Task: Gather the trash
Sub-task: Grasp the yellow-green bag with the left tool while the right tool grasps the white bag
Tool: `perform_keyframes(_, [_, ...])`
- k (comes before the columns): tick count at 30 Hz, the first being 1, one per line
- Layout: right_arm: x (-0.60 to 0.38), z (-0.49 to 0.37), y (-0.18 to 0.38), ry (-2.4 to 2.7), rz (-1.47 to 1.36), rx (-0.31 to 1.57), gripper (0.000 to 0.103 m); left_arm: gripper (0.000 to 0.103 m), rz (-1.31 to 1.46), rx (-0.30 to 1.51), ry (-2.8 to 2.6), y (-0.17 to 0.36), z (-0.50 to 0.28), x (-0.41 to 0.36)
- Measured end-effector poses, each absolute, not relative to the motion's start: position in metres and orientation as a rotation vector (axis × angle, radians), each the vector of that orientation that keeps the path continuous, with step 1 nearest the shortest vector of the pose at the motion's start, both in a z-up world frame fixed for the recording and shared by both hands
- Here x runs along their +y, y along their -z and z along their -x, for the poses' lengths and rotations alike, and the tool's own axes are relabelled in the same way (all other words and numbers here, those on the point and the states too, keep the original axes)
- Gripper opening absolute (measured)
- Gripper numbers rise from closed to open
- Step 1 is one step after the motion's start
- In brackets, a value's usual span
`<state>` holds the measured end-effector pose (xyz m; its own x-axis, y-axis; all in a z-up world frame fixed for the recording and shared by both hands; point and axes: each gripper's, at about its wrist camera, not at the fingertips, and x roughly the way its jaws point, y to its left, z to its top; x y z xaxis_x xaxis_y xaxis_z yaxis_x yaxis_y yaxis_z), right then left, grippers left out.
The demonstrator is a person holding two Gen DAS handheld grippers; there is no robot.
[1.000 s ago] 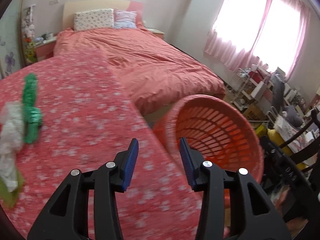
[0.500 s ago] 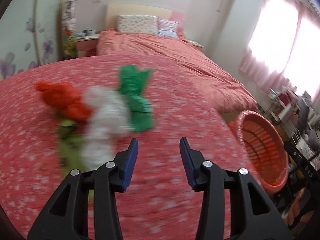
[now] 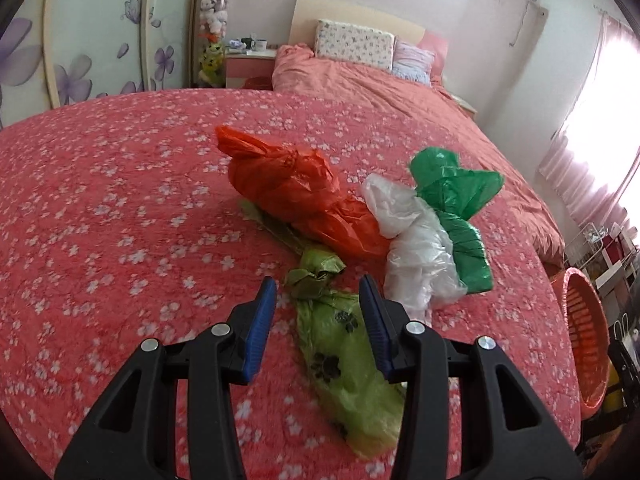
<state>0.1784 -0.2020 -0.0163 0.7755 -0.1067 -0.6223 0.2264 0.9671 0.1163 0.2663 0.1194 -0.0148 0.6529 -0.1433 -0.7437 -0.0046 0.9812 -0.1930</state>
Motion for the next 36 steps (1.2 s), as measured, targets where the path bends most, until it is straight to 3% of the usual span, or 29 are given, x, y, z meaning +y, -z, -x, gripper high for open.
perform_keyframes(3, [-0.194, -0.183, 0.017, 0.173, -0.174, 0.671, 0.048, 0.039, 0.175, 0.881, 0.087, 0.021, -0.273, 0.116])
perform_keyframes(6, [-0.187, -0.188, 0.018, 0.160, -0.170, 0.679, 0.048, 0.018, 0.148, 0.886, 0.072, 0.025, -0.277, 0.115])
perform_keyframes(8, [-0.180, -0.192, 0.017, 0.145, -0.166, 0.682, 0.048, 0.013, 0.162, 0.886, 0.090, 0.027, -0.275, 0.122])
perform_keyframes(23, [-0.071, -0.246, 0.021, -0.093, -0.112, 0.721, 0.048, 0.011, 0.197, 0.777, 0.029, -0.005, -0.215, 0.219])
perform_keyframes(36, [0.020, -0.301, 0.030, -0.179, -0.058, 0.757, 0.047, 0.011, 0.222, 0.741, 0.025, -0.019, -0.210, 0.237])
